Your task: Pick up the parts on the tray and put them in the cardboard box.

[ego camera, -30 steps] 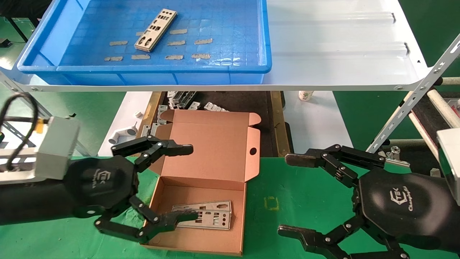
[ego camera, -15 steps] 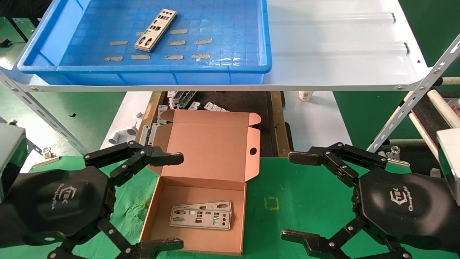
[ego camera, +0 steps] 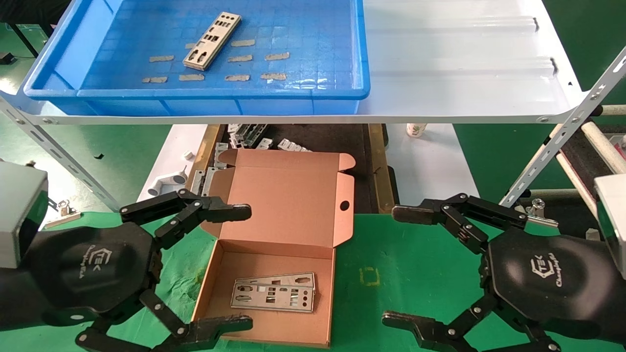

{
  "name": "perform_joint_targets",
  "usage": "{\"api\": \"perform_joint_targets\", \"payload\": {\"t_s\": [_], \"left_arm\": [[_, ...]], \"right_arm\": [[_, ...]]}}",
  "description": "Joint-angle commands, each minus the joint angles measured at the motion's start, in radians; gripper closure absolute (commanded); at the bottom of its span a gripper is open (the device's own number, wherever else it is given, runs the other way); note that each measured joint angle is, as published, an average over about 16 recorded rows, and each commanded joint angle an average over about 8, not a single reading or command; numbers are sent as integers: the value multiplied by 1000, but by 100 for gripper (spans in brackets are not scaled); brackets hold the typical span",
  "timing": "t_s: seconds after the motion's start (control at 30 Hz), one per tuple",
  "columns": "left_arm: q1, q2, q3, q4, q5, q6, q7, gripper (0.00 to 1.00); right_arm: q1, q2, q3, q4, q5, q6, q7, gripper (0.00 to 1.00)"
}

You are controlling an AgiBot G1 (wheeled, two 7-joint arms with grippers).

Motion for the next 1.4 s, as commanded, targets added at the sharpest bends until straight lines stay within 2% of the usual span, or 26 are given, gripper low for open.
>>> {"api": "perform_joint_targets", "payload": {"t_s": [0.03, 1.4], "left_arm": [[-1, 1, 2, 3, 1, 0, 1, 0], [-7, 6, 8, 13, 6, 2, 5, 0]], "right_arm": [[0, 0, 0, 0, 0, 0, 0, 0], [0, 0, 0, 0, 0, 0, 0, 0]]}}
